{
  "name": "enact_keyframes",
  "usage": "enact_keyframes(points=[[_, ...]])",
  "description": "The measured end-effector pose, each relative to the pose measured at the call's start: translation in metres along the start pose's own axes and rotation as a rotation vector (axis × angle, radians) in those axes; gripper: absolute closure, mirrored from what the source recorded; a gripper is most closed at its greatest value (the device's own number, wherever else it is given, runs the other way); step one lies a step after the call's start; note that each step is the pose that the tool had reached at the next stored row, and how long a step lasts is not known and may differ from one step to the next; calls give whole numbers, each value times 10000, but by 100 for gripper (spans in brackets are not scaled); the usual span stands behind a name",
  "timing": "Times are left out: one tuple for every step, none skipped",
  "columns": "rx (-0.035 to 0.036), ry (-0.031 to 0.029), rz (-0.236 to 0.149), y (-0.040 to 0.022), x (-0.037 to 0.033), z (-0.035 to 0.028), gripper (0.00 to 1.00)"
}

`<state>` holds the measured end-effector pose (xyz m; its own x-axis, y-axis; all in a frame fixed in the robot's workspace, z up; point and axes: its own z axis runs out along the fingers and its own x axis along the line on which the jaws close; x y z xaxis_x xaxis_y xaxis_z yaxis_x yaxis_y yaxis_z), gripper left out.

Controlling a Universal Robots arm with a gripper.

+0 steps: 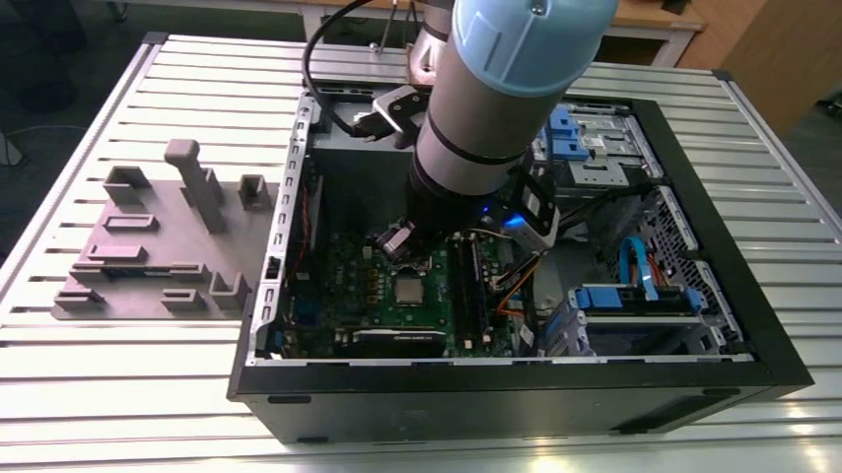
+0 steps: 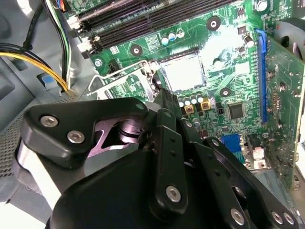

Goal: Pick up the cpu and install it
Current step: 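Close the cpu cover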

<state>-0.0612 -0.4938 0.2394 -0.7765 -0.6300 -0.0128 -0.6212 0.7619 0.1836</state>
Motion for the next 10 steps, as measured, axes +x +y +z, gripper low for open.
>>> enact_keyframes(points=[[0, 0, 0, -11, -15, -1, 90], [0, 0, 1, -23, -30, -2, 90], [0, 0, 1, -36, -46, -3, 90], [1, 1, 2, -52, -69, -5, 90], [-1, 0, 0, -71, -92, -6, 90], [-1, 1, -2, -88, -112, -6, 90], [-1, 1, -5, -101, -128, -7, 90], [-1, 2, -10, -111, -140, -6, 90], [0, 6, -20, -116, -146, -6, 90], [0, 10, -38, -117, -147, -5, 90]])
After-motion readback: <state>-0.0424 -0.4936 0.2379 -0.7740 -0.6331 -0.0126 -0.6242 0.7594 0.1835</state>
